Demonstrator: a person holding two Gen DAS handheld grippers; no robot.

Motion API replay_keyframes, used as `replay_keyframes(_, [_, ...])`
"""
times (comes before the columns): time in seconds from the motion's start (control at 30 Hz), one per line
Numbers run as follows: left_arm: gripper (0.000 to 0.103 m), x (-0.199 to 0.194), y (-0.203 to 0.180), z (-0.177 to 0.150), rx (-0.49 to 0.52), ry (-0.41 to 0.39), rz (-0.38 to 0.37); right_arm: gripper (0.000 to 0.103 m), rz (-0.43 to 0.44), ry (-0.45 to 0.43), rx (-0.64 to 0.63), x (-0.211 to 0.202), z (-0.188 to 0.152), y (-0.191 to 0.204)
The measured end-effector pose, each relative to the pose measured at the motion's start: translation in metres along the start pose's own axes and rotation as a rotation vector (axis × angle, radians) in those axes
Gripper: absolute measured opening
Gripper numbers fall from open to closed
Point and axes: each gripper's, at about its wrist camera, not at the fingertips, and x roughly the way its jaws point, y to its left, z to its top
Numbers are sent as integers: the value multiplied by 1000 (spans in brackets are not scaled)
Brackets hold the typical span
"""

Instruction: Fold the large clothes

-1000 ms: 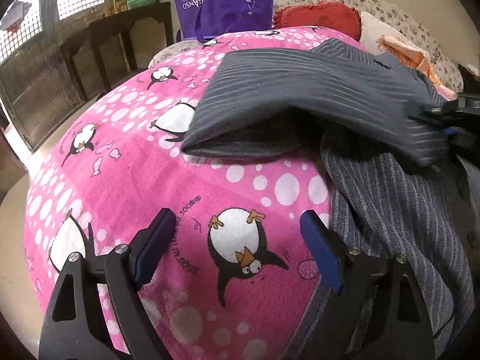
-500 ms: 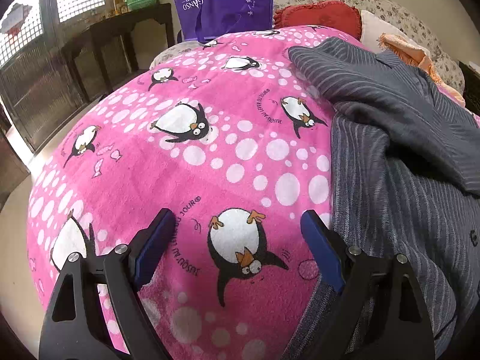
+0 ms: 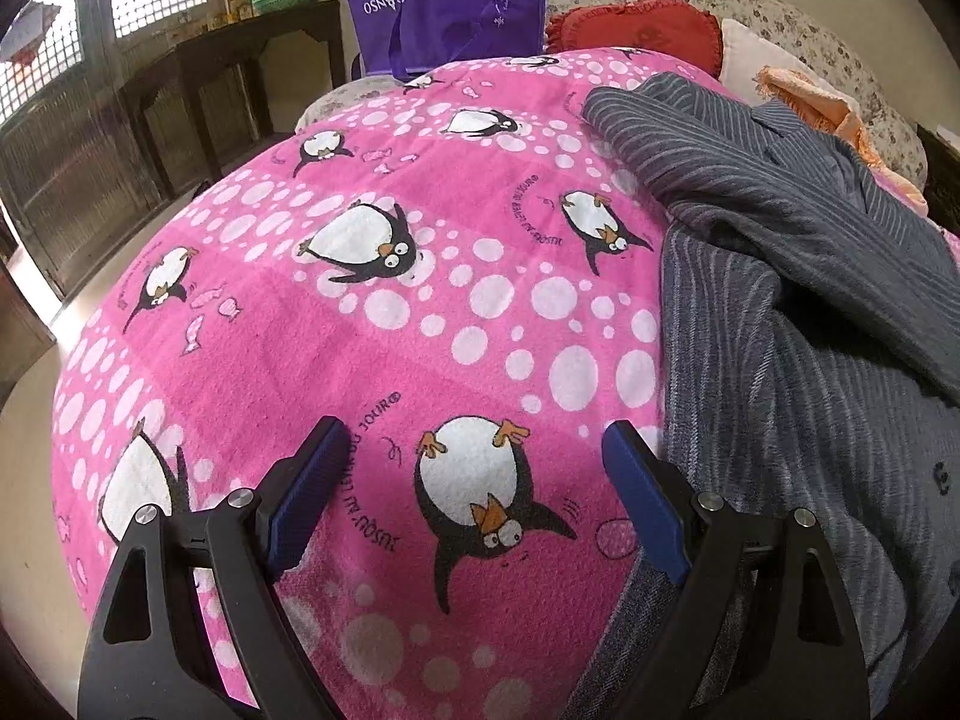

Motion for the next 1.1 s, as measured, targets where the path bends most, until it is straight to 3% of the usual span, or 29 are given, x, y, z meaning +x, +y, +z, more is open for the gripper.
replay_keyframes(0.07, [87, -8, 6, 12, -37, -5, -53, 30, -2, -46, 7, -19, 1, -3])
replay_keyframes(0.17, [87, -21, 4, 41, -84, -62, -104, 31, -14, -137, -9, -51, 0, -4])
replay_keyframes(0.2, [87, -23, -5, 56, -75, -83, -119, 31, -15, -181, -31, -60, -1, -1])
replay_keyframes(0.3, [87, -19, -48, 101, 1, -145, -153, 30, 2, -205, -94, -56, 0, 20])
replay_keyframes(0.4, [87, 2, -93, 130, 75, -141, -203, 30, -13, -223, -133, -35, 4, 46])
replay_keyframes(0.47, [87, 24, -119, 132, 140, -113, -155, 30, -1, -214, -112, -16, 5, 52])
replay_keyframes(0.53, [87, 45, -129, 122, 184, -79, -132, 30, -48, -181, -121, 9, 4, 55])
replay_keyframes(0.6, [87, 66, -124, 106, 177, -33, -118, 27, -74, -135, -116, 29, -1, 47])
replay_keyframes(0.63, [88, 73, -116, 103, 147, -7, -147, 23, -103, -117, -119, 41, -6, 41])
replay_keyframes(0.73, [88, 74, -104, 104, 92, -9, -172, 23, -90, -154, -137, 45, -15, 35])
replay_keyframes(0.87, [89, 76, -111, 103, 126, -12, -128, 23, -71, -136, -121, 51, -13, 29])
replay_keyframes(1.1, [90, 78, -113, 105, 129, -13, -122, 23, -93, -136, -137, 51, -14, 33])
